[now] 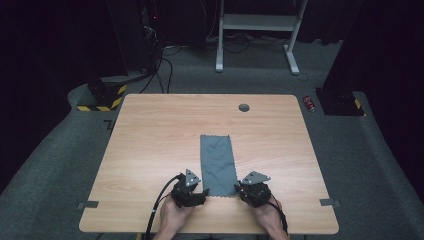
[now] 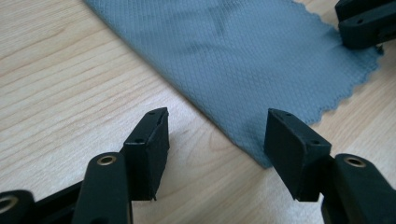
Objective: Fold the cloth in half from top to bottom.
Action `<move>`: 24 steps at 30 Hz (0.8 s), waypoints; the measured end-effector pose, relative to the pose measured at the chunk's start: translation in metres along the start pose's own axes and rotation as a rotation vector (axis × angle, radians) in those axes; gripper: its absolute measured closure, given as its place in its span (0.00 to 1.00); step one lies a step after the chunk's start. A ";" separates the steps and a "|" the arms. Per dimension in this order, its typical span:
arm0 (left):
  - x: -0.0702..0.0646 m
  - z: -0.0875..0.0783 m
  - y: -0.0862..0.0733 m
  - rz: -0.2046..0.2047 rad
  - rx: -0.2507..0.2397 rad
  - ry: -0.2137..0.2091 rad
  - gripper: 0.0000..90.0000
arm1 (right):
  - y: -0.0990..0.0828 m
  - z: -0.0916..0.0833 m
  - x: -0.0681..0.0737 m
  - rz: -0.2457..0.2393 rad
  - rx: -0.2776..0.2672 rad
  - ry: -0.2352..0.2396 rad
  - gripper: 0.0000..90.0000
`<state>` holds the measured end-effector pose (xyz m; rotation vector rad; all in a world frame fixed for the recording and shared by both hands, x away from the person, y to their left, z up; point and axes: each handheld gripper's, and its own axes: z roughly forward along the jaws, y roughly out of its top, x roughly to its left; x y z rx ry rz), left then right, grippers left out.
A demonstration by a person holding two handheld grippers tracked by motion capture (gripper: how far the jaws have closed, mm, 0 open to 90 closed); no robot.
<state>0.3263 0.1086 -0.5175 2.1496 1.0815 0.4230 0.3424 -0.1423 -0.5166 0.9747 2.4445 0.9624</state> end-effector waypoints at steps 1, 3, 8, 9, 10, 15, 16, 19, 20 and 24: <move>0.000 -0.001 -0.001 0.005 -0.001 0.006 0.46 | -0.001 -0.001 0.001 0.000 -0.001 0.001 0.82; -0.001 -0.003 -0.003 0.025 -0.007 -0.002 0.48 | -0.001 -0.001 0.001 -0.003 -0.003 0.001 0.82; -0.001 -0.006 -0.008 0.052 -0.013 -0.015 0.50 | -0.002 -0.003 0.004 -0.012 0.002 0.001 0.82; -0.002 -0.006 -0.009 0.045 -0.018 -0.021 0.51 | -0.002 -0.003 0.005 -0.015 0.001 0.000 0.82; -0.002 -0.007 -0.009 0.046 -0.023 -0.019 0.51 | -0.003 -0.004 0.006 -0.014 0.002 -0.002 0.82; -0.001 -0.010 -0.013 0.058 -0.021 -0.028 0.53 | -0.004 -0.006 0.012 -0.033 0.004 -0.010 0.83; -0.001 -0.011 -0.013 0.055 -0.021 -0.032 0.54 | -0.004 -0.006 0.014 -0.037 0.004 -0.010 0.83; 0.000 -0.013 -0.015 0.061 -0.016 -0.034 0.55 | -0.004 -0.007 0.017 -0.039 0.011 -0.001 0.83; 0.000 -0.014 -0.016 0.061 -0.016 -0.037 0.56 | -0.004 -0.008 0.019 -0.037 0.014 0.003 0.83; 0.003 -0.018 -0.017 0.055 -0.003 -0.054 0.56 | -0.003 -0.008 0.020 -0.033 0.021 0.016 0.79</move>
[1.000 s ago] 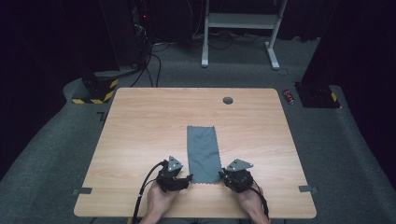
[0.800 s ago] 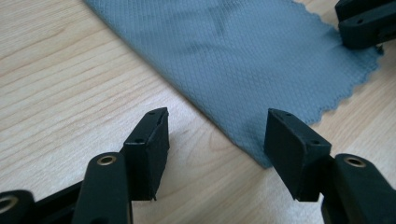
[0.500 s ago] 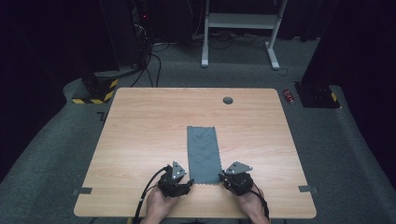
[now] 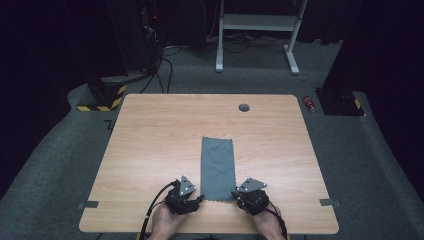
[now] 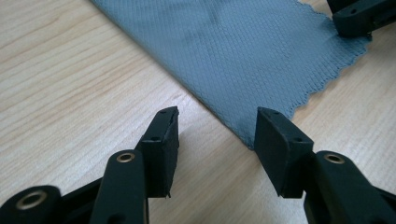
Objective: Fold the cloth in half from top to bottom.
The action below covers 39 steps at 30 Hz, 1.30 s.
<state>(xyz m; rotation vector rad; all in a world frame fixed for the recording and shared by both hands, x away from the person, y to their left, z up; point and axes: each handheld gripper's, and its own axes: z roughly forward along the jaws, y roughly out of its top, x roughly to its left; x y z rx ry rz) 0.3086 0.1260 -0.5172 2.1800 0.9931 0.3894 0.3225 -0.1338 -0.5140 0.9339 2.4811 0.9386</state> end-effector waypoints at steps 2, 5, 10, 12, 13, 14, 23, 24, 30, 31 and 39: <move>0.004 0.000 0.001 -0.021 0.003 -0.021 0.56 | 0.001 0.000 -0.003 0.024 -0.013 0.001 0.79; 0.020 0.005 0.007 -0.090 -0.009 -0.054 0.54 | 0.008 0.000 -0.015 0.065 -0.053 -0.009 0.75; 0.039 0.020 0.027 -0.123 -0.008 -0.023 0.52 | 0.023 0.008 -0.039 0.132 -0.085 -0.024 0.71; 0.045 0.025 0.035 -0.120 -0.011 -0.005 0.52 | 0.029 0.014 -0.047 0.144 -0.084 -0.010 0.72; 0.048 0.028 0.039 -0.121 -0.012 0.006 0.52 | 0.032 0.017 -0.052 0.153 -0.086 -0.007 0.73; 0.052 0.031 0.043 -0.125 -0.016 0.011 0.52 | 0.034 0.021 -0.056 0.163 -0.084 -0.002 0.74; 0.082 0.055 0.080 -0.169 -0.031 0.041 0.55 | 0.057 0.044 -0.090 0.237 -0.084 0.012 0.83; 0.085 0.058 0.084 -0.172 -0.027 0.044 0.55 | 0.060 0.046 -0.094 0.244 -0.085 0.009 0.84; 0.096 0.071 0.106 -0.183 -0.015 0.061 0.55 | 0.072 0.056 -0.106 0.302 -0.095 0.013 0.84; 0.098 0.073 0.110 -0.179 -0.009 0.067 0.55 | 0.074 0.057 -0.107 0.300 -0.093 0.010 0.84; 0.117 0.087 0.124 -0.184 -0.006 0.100 0.56 | 0.090 0.070 -0.119 0.297 -0.057 -0.010 0.85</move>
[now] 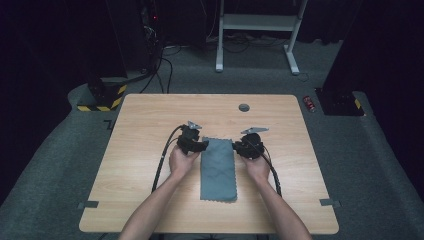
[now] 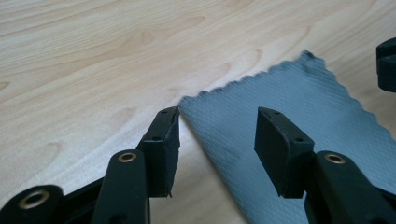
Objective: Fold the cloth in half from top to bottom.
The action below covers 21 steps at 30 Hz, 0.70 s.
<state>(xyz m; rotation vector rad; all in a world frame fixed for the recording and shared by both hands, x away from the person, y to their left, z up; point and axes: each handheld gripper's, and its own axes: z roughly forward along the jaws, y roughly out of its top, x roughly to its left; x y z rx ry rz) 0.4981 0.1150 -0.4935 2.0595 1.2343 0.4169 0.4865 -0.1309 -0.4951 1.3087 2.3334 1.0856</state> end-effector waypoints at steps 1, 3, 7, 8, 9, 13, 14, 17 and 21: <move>0.003 0.002 0.001 -0.015 -0.008 0.006 0.56 | 0.003 0.002 -0.001 -0.009 0.006 -0.009 0.85; 0.007 0.004 0.002 -0.050 -0.013 -0.001 0.57 | 0.007 0.007 -0.002 -0.006 0.014 -0.017 0.85; 0.009 0.009 0.006 -0.029 0.013 0.017 0.56 | 0.015 0.012 -0.001 0.000 0.010 -0.033 0.85; 0.009 0.010 0.007 -0.032 0.014 0.018 0.56 | 0.018 0.014 -0.001 0.001 0.014 -0.034 0.85; 0.010 0.010 0.008 -0.028 0.015 0.018 0.56 | 0.019 0.014 -0.001 0.003 0.012 -0.037 0.84; 0.011 0.013 0.009 -0.058 0.006 0.002 0.56 | 0.023 0.021 0.000 0.011 0.018 -0.058 0.82; 0.011 0.017 0.008 -0.055 0.021 0.011 0.56 | 0.024 0.023 -0.001 0.019 0.015 -0.063 0.82; 0.010 0.021 0.006 -0.055 0.041 0.012 0.56 | 0.023 0.027 -0.001 0.025 0.021 -0.071 0.81; 0.008 0.027 0.005 -0.040 0.061 0.021 0.56 | 0.019 0.036 -0.006 0.045 0.053 -0.085 0.80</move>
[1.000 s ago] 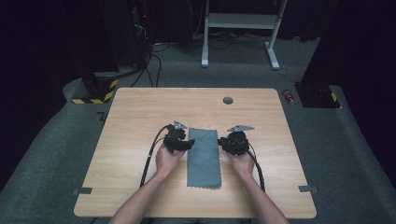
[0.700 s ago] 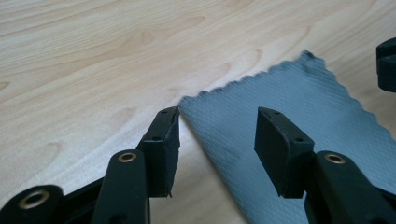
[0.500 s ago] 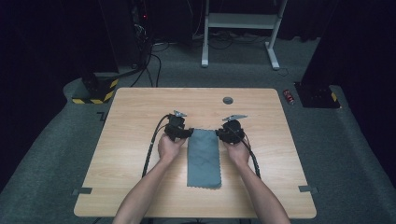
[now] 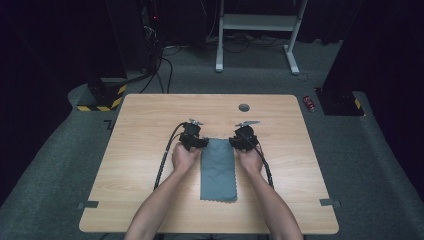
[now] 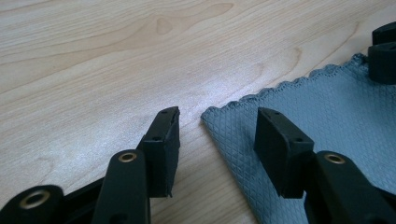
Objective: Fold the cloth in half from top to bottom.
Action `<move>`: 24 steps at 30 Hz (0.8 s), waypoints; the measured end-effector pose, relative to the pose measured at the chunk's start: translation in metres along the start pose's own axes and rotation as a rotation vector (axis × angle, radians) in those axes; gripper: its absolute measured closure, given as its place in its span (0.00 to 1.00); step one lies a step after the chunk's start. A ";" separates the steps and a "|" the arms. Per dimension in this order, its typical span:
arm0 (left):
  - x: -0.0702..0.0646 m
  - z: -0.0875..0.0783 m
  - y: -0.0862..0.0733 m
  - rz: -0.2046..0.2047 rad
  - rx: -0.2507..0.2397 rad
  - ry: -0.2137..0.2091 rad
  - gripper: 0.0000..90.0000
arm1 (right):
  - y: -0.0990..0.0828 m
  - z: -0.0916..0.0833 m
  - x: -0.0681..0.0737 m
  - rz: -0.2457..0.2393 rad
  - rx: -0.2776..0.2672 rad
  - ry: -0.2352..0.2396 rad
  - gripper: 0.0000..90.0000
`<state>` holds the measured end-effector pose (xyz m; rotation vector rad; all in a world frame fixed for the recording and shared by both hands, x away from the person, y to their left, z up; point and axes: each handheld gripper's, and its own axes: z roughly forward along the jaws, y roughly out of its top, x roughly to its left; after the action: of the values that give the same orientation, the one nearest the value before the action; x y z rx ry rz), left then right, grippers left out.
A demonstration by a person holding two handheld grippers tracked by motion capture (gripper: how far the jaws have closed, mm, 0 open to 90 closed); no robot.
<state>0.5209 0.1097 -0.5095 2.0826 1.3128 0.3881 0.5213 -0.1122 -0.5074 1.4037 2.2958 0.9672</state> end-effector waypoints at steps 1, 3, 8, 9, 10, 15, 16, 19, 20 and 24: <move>-0.001 0.000 0.000 0.000 0.001 0.002 0.57 | -0.001 0.002 -0.001 0.005 0.003 -0.001 0.80; -0.002 0.001 0.001 0.010 0.002 0.001 0.58 | -0.001 0.004 -0.001 0.007 0.008 -0.004 0.80; -0.006 0.002 0.004 0.037 0.018 0.002 0.63 | 0.000 0.007 0.000 -0.013 0.003 -0.008 0.83; -0.007 0.002 0.004 0.050 0.023 0.001 0.66 | 0.000 0.008 0.001 -0.017 0.002 -0.010 0.83; -0.008 0.002 0.004 0.063 0.025 0.002 0.68 | 0.000 0.008 0.002 -0.025 0.005 -0.013 0.84; -0.010 0.002 0.002 0.086 0.010 -0.019 0.82 | 0.000 0.008 0.005 -0.084 0.012 -0.017 0.91; -0.010 0.002 0.002 0.089 0.010 -0.028 0.84 | 0.000 0.008 0.006 -0.083 0.013 -0.013 0.93; -0.010 0.002 0.003 0.075 0.021 -0.061 0.93 | 0.001 0.008 0.006 -0.084 0.017 0.003 0.97; -0.009 0.002 0.004 0.076 0.029 -0.067 0.95 | 0.001 0.008 0.006 -0.079 0.019 0.005 0.98; -0.008 0.003 0.005 0.076 0.038 -0.081 0.97 | 0.008 0.009 0.007 -0.078 0.065 -0.007 0.99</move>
<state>0.5222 0.1001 -0.5074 2.1616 1.2059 0.3094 0.5276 -0.1001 -0.5081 1.3296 2.3777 0.8712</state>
